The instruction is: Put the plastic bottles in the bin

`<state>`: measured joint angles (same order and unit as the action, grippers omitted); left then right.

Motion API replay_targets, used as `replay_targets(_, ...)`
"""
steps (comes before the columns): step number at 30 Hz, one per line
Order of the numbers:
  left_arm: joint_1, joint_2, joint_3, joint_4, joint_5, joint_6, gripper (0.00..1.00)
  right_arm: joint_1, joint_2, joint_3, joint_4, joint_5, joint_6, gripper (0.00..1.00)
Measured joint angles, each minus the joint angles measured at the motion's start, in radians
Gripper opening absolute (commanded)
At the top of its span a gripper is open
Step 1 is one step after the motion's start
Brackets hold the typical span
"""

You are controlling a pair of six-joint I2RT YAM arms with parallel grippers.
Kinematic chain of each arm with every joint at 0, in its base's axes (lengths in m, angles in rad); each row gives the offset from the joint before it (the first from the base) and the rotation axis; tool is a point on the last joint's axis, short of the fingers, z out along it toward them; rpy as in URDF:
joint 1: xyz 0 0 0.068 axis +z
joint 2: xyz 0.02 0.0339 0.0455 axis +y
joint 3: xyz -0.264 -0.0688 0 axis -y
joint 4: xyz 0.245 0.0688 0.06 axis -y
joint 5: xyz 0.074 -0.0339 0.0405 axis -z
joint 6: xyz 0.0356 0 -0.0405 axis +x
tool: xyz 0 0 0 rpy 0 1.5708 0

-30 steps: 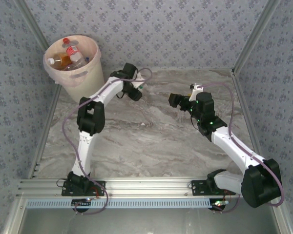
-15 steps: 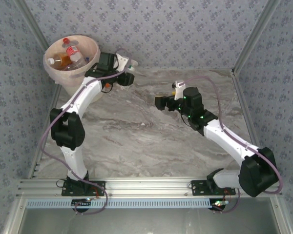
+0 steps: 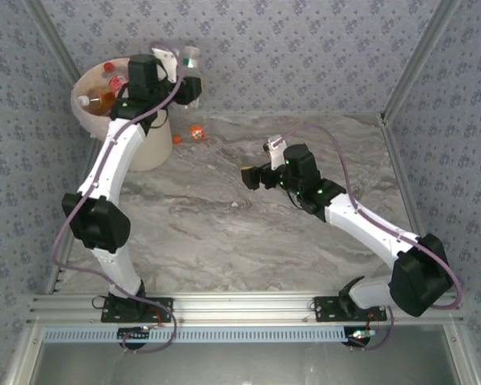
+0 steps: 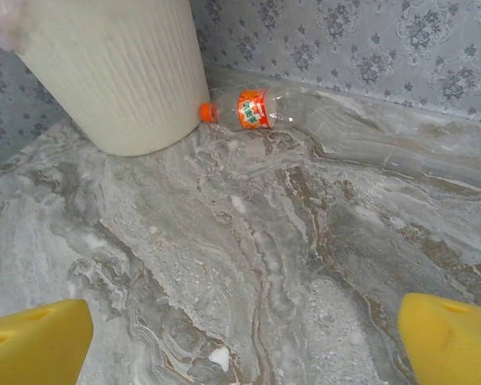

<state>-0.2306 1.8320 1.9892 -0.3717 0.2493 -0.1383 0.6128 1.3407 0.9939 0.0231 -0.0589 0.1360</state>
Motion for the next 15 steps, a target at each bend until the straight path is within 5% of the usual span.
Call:
replay_targets(10, 0.096, 0.003, 0.095, 0.031, -0.226, -0.158, 0.42, 0.005, 0.002, 0.000, -0.006, 0.046, -0.026, 1.00)
replay_targets(15, 0.132, 0.086, 0.298, -0.029, -0.350, -0.197, 0.42, 0.006, 0.010, 0.000, -0.006, 0.056, -0.031, 1.00)
